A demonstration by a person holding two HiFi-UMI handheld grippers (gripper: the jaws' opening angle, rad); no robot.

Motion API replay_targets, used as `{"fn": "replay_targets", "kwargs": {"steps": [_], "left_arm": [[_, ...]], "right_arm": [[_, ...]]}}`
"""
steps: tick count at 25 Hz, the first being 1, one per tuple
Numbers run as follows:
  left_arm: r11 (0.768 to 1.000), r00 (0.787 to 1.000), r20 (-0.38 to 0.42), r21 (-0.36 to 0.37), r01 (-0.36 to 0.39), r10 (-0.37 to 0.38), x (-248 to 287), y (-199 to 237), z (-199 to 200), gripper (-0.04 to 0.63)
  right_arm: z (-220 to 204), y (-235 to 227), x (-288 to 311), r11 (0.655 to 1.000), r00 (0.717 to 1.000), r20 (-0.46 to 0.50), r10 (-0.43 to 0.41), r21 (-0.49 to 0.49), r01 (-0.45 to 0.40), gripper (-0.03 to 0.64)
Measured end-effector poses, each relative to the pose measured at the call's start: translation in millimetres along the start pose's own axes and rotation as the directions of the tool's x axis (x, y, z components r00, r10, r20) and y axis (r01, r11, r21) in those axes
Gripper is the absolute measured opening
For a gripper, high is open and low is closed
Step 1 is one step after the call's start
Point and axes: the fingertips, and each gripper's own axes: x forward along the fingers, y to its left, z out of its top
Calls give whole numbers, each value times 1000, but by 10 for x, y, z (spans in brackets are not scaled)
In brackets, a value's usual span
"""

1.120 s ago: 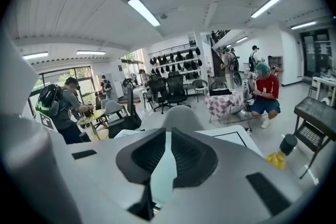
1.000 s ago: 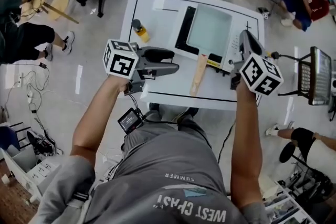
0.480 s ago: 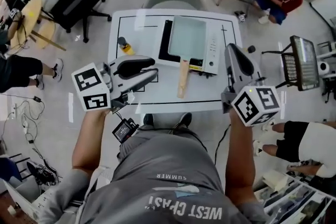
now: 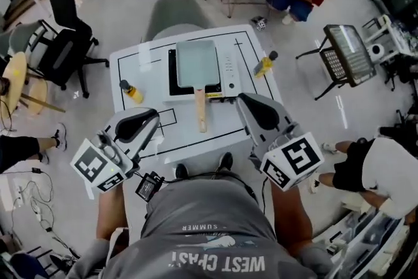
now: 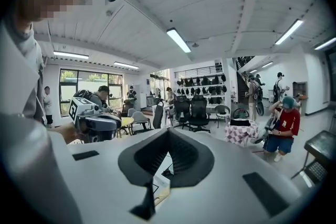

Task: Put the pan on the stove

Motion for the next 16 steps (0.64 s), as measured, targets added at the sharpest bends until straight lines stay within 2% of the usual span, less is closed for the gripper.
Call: {"fn": "replay_targets", "kwargs": {"steps": [16], "left_arm": [[998, 998, -21, 14, 66, -66, -231, -224, -91, 28]], "right_arm": [[-11, 302, -225, 998, 998, 1, -64, -6, 64, 8]]}}
